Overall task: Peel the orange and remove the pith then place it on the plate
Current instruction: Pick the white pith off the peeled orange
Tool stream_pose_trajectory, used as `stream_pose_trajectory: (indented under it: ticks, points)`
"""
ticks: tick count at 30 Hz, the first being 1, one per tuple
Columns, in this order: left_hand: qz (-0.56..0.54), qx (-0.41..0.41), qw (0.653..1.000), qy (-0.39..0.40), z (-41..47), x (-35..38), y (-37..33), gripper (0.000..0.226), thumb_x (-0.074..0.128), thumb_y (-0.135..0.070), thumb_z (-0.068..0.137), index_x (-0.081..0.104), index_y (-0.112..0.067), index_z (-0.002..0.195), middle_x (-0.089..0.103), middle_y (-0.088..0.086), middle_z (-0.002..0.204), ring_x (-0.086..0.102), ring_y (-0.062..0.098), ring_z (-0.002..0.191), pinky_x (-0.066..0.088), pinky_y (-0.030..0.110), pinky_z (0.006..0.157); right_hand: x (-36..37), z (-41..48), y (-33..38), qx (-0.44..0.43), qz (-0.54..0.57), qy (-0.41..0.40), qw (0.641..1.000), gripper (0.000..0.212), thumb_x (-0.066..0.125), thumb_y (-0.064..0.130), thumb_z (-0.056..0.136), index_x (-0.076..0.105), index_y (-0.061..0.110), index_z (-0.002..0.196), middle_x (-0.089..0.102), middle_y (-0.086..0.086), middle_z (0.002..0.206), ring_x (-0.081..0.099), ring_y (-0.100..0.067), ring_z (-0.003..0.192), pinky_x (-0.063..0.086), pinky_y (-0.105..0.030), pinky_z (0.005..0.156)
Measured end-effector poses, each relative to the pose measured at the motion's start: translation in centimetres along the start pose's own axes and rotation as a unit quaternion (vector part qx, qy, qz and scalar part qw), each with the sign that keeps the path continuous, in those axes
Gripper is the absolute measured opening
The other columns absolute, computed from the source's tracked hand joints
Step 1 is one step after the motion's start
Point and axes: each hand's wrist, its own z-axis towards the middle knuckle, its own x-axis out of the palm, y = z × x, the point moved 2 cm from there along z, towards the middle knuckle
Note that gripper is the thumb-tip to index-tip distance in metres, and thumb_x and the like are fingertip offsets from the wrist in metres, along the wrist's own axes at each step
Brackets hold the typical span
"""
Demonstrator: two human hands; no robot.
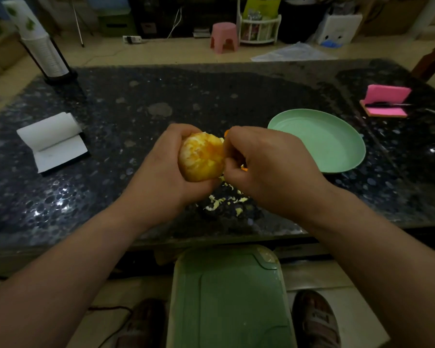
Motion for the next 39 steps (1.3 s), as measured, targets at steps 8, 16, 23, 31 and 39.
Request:
stream_pose_trajectory:
  ticks: [8, 16, 23, 31, 39]
  points:
    - [-0.085, -0.039, 0.996, -0.005, 0.3, -0.2, 0.0, 0.076, 0.095, -0.031, 0.074, 0.049, -0.034, 0.134, 0.059, -0.011, 0.124, 0.068, 0.007, 0.106, 0.061, 0.024, 0.074, 0.2, -0.6, -1.0, 0.072, 0.076, 0.013, 0.994, 0.005, 0.070, 0.027, 0.095, 0.065, 0.026, 0.093, 0.062, 0.011, 0.077, 0.057, -0.010, 0.068, 0.049, -0.032, 0.059]
    - [-0.061, 0.004, 0.997, -0.043, 0.0, -0.1, -0.5, 0.076, 0.094, -0.033, 0.075, 0.045, -0.036, 0.134, 0.057, -0.009, 0.129, 0.065, 0.009, 0.111, 0.059, 0.022, 0.080, -0.2, -0.8, -0.6, 0.281, 0.379, 0.067, 0.879, 0.009, 0.076, 0.026, 0.098, 0.075, 0.017, 0.094, 0.076, -0.003, 0.078, 0.072, -0.018, 0.066, 0.061, -0.037, 0.058]
    - [0.014, 0.052, 0.994, -0.093, -0.1, 0.1, -0.1, 0.081, 0.095, -0.034, 0.077, 0.042, -0.031, 0.138, 0.050, -0.001, 0.135, 0.058, 0.014, 0.118, 0.054, 0.028, 0.090, 0.0, -1.1, -0.1, 0.329, 0.456, 0.079, 0.823, 0.012, 0.077, 0.021, 0.097, 0.077, 0.010, 0.093, 0.079, -0.008, 0.087, 0.071, -0.010, 0.069, 0.056, -0.024, 0.059]
    - [0.086, 0.097, 0.986, -0.106, -0.4, 0.3, -0.2, 0.081, 0.090, -0.025, 0.076, 0.042, -0.022, 0.142, 0.043, 0.002, 0.135, 0.047, 0.003, 0.113, 0.038, 0.004, 0.090, 0.3, -1.2, 0.2, 0.343, 0.454, 0.090, 0.818, 0.015, 0.071, 0.012, 0.096, 0.077, 0.006, 0.084, 0.078, -0.012, 0.080, 0.071, -0.016, 0.066, 0.055, -0.024, 0.057]
    - [0.101, 0.098, 0.985, -0.102, -0.5, 0.7, -0.6, 0.082, 0.091, -0.025, 0.077, 0.045, -0.017, 0.144, 0.045, 0.005, 0.137, 0.046, 0.005, 0.113, 0.039, 0.003, 0.088, 0.7, -1.3, 0.4, 0.369, 0.477, 0.077, 0.794, 0.016, 0.068, 0.004, 0.094, 0.072, 0.005, 0.079, 0.075, -0.017, 0.076, 0.065, -0.016, 0.060, 0.054, -0.026, 0.055]
